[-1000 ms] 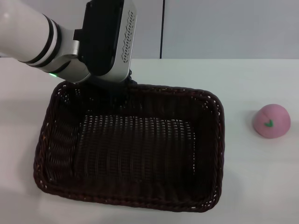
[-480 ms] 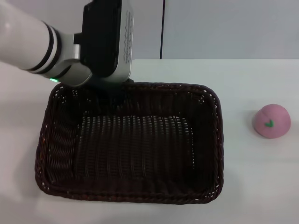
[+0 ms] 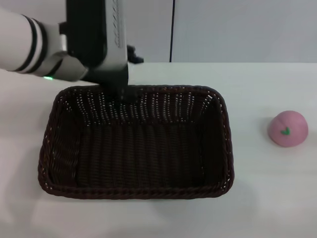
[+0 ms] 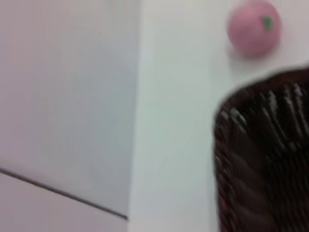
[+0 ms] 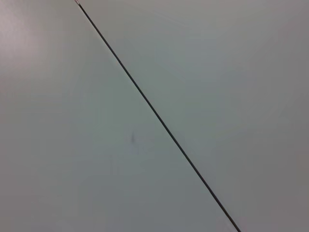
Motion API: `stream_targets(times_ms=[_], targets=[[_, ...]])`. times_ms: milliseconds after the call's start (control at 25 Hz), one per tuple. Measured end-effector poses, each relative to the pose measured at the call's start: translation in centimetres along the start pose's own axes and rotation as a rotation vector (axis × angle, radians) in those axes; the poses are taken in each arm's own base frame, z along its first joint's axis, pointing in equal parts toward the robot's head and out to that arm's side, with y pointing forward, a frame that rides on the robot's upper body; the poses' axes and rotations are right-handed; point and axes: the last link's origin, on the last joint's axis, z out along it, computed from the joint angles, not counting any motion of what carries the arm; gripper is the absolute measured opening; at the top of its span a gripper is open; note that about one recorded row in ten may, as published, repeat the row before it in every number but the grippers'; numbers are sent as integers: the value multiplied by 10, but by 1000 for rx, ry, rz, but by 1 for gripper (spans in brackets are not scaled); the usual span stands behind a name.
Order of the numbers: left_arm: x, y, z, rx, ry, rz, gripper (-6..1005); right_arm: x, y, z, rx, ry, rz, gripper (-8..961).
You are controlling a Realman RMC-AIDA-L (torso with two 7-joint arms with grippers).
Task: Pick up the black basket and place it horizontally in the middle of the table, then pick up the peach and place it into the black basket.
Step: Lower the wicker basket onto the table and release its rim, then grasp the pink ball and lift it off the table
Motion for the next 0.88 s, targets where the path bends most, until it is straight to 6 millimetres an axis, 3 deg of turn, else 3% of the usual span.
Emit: stream_targets(times_ms=[200,240,320,400,440,480,520,560,640,720,800,840,880], targets=[[-10,-16,-26,137,195,-231,647,-18,-6,-2,-92,88,-23,764],[-21,-18,-41,210,322,-357,662,-30,-10,4,-173,222,-5,764],[-30,-16,-46,243,366,-410,692,-44,-13,15,-239,373,12,764],[-45,-12,-59,318,499,-525,723,-50,-14,20,-257,455,18,763],[-63,-5,-67,388,605,-620,738,-64,-16,32,-257,630,36,763],[-63,-5,-67,388,605,-620,737,-64,-16,32,-257,630,36,763],[-71,-1,-69,419,644,-659,737,-75,-13,45,-236,812,35,763],[-79,4,-70,444,667,-688,736,-75,-13,45,-236,812,35,762],[-101,20,-71,516,729,-764,734,-82,-5,67,-195,1046,4,762],[-106,25,-71,532,736,-779,733,-81,-3,73,-180,1113,3,762],[-116,33,-68,555,754,-830,732,-74,0,85,-151,1245,15,761],[-122,38,-66,559,763,-865,731,-60,3,96,-126,1347,35,761],[-122,38,-66,559,763,-865,730,-60,3,96,-126,1347,35,761]])
